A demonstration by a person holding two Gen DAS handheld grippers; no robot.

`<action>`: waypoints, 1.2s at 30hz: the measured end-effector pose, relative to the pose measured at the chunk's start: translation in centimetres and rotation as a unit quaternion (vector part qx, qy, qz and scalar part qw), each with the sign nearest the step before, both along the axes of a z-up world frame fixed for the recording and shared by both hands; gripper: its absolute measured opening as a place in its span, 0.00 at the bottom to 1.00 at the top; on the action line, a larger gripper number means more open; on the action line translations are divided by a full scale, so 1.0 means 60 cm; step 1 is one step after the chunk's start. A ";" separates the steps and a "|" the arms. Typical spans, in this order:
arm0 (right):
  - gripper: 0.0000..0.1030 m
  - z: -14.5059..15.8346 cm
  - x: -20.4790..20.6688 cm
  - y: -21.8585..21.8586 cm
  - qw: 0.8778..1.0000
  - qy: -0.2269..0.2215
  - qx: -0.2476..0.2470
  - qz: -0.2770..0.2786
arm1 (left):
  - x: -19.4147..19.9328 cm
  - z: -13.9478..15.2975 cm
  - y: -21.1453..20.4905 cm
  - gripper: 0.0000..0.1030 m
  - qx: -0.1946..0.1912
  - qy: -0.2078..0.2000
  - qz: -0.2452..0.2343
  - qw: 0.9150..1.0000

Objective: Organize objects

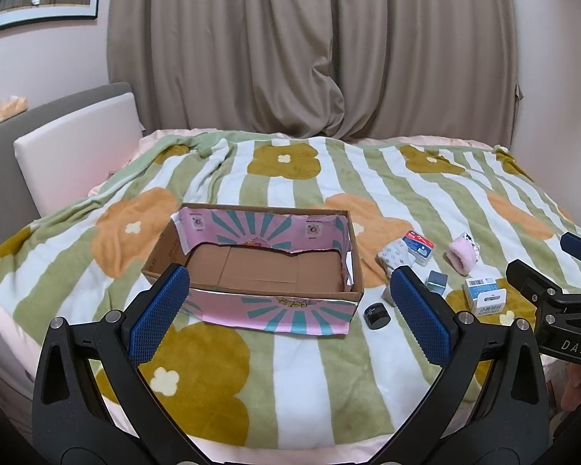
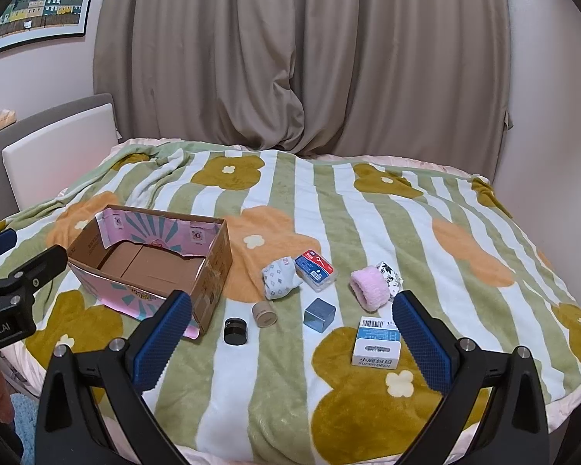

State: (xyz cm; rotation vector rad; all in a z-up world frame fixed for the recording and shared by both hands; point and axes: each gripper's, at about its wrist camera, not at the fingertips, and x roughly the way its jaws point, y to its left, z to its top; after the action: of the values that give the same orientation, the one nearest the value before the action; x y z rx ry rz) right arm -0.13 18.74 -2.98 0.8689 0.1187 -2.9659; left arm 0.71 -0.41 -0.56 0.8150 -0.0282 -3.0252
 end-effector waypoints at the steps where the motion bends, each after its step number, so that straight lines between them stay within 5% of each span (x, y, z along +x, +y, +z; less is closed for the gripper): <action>1: 1.00 0.000 0.001 -0.001 1.000 0.000 0.000 0.000 | 0.000 0.000 0.000 1.00 -0.001 0.000 0.001 1.000; 27: 1.00 -0.004 0.004 0.002 1.000 -0.004 -0.005 0.000 | -0.010 -0.002 0.014 1.00 0.002 -0.014 -0.007 1.000; 36: 1.00 -0.014 -0.014 0.057 1.000 -0.016 -0.011 -0.021 | -0.039 -0.011 0.050 1.00 -0.001 -0.025 -0.027 0.999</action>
State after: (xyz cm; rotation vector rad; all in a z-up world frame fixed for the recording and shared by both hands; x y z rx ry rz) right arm -0.98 22.14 -3.83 0.9254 0.0673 -2.9840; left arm -1.62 2.56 -1.22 0.9043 -0.0562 -3.0541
